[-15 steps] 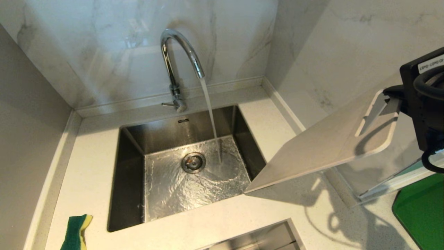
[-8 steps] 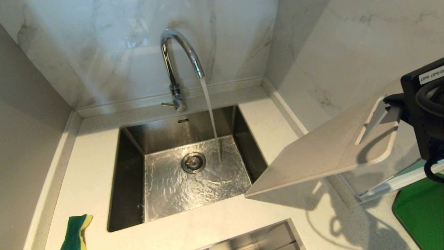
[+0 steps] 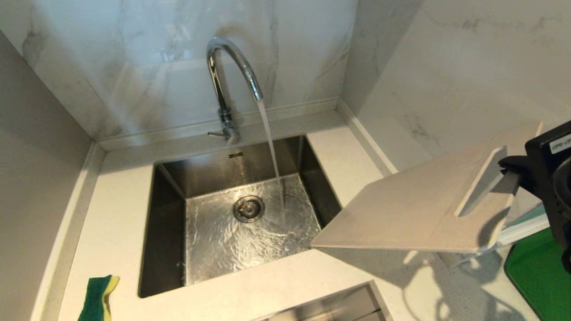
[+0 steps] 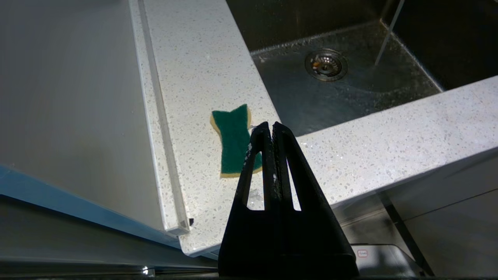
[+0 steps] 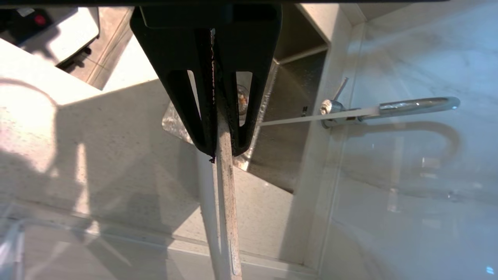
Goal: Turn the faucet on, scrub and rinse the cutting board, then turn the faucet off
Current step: Put down the cutting board
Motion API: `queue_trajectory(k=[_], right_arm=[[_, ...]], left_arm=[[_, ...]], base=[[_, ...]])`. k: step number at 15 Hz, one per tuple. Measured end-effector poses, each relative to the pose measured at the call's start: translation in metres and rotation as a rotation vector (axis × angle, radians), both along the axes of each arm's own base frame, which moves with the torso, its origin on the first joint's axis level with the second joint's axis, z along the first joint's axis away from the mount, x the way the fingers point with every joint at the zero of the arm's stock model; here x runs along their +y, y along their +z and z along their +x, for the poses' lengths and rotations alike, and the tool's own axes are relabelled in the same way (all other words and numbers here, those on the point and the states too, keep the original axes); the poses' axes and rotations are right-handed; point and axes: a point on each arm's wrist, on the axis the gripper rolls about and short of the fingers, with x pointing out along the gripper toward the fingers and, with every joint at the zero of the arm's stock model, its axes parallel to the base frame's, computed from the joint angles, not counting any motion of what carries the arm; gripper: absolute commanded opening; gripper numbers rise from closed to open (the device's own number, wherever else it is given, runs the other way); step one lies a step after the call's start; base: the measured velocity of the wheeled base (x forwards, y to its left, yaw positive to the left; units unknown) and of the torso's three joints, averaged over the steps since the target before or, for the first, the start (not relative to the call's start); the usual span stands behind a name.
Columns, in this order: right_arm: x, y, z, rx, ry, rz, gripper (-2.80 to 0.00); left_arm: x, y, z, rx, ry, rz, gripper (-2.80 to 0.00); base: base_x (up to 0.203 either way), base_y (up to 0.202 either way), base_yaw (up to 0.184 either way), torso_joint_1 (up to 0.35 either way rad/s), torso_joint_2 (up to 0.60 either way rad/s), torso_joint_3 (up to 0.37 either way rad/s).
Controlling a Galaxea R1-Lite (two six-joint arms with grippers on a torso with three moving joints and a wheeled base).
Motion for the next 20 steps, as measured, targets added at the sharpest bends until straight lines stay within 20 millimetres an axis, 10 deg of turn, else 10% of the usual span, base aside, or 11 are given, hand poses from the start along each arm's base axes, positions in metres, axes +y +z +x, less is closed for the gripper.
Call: queue_trajectory(k=[20], right_arm=[[-0.015,-0.084,-0.034,0.223,0.145,0.151,-2.8]], left_arm=[[0.0,0.0,0.0,0.0,0.001,0.0,-2.8]], base=[[0.0,0.0,0.0,0.0,0.0,0.0]])
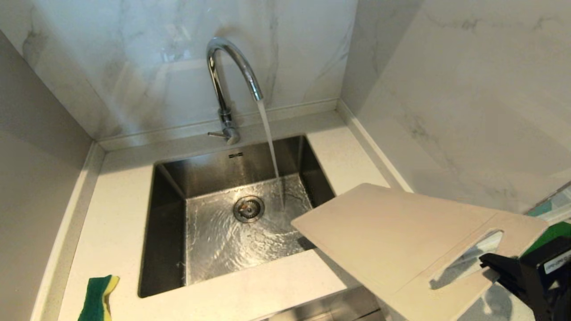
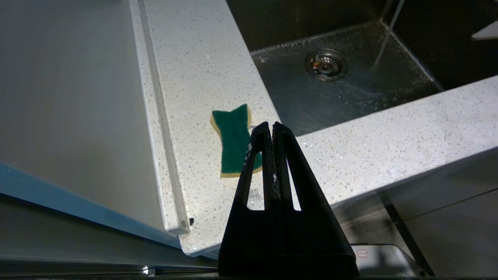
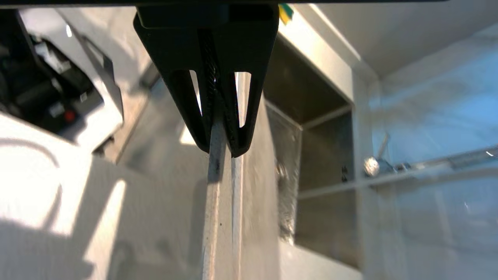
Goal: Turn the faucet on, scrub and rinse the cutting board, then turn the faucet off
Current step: Put down the cutting board
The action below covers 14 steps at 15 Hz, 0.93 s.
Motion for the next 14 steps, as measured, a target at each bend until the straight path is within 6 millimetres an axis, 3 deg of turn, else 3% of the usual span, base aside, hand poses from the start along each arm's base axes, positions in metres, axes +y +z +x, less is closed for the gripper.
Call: queue_trajectory(k=[14], right_arm=[[-0.007,-0.052,-0.018,0.195,0.127,0.101,-2.8]], left_arm=[[0.0,0.0,0.0,0.0,0.0,0.0,-2.8]], base=[[0.0,0.0,0.0,0.0,0.0,0.0]])
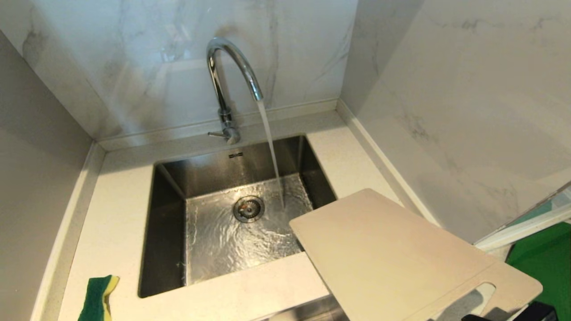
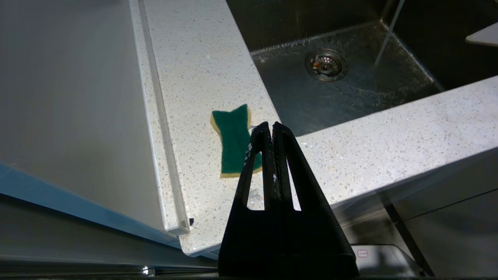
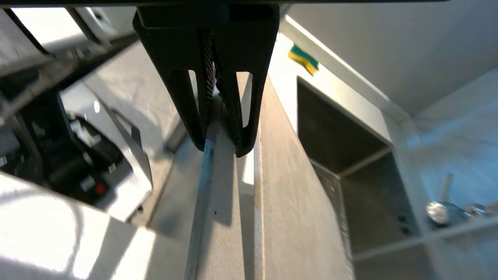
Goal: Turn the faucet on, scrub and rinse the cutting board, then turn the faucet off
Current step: Put down the cutting board
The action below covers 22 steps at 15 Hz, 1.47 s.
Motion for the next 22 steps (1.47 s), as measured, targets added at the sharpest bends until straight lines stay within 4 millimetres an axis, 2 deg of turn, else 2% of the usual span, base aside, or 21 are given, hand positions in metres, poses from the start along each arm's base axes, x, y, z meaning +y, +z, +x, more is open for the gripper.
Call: queue_trajectory(k=[11,22], right_arm=[[0.004,-0.028,0.003,0.078,0.03,0.063,-2.8],[0.001,-0.037,-0.005,0.125,0.063,0.115,-2.8]], left_arm=[[0.0,0.0,0.0,0.0,0.0,0.0,-2.8],[0.0,0.0,0.0,0.0,0.0,0.0,-2.8]], base=[[0.0,0.0,0.0,0.0,0.0,0.0],[0.0,0.0,0.0,0.0,0.0,0.0]])
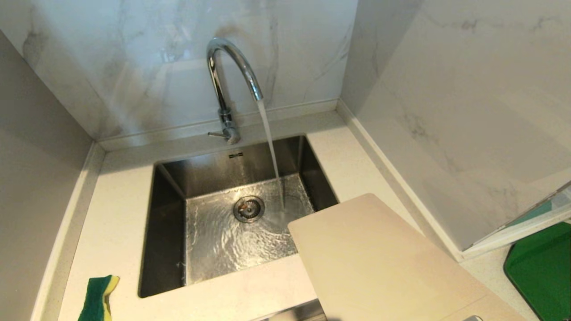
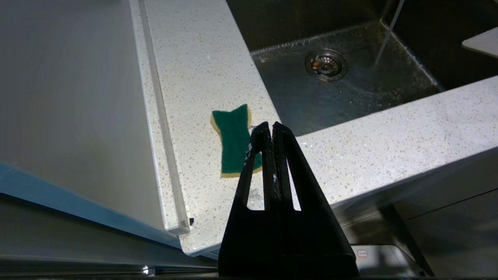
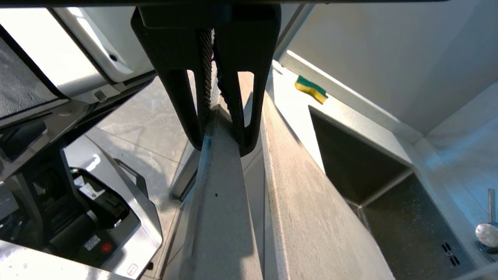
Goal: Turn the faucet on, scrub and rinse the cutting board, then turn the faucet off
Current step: Put down the cutting board
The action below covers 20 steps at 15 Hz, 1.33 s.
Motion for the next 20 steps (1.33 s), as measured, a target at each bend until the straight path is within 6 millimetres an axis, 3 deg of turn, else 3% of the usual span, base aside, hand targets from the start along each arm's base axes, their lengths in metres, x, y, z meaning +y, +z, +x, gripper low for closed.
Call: queue_trajectory(k=[20], right_arm=[[0.001,-0.002,0.031,0.049,-0.002,0.047,-2.8]], left_arm=[[0.0,0.0,0.0,0.0,0.0,0.0,-2.8]], base=[[0.0,0.0,0.0,0.0,0.0,0.0]])
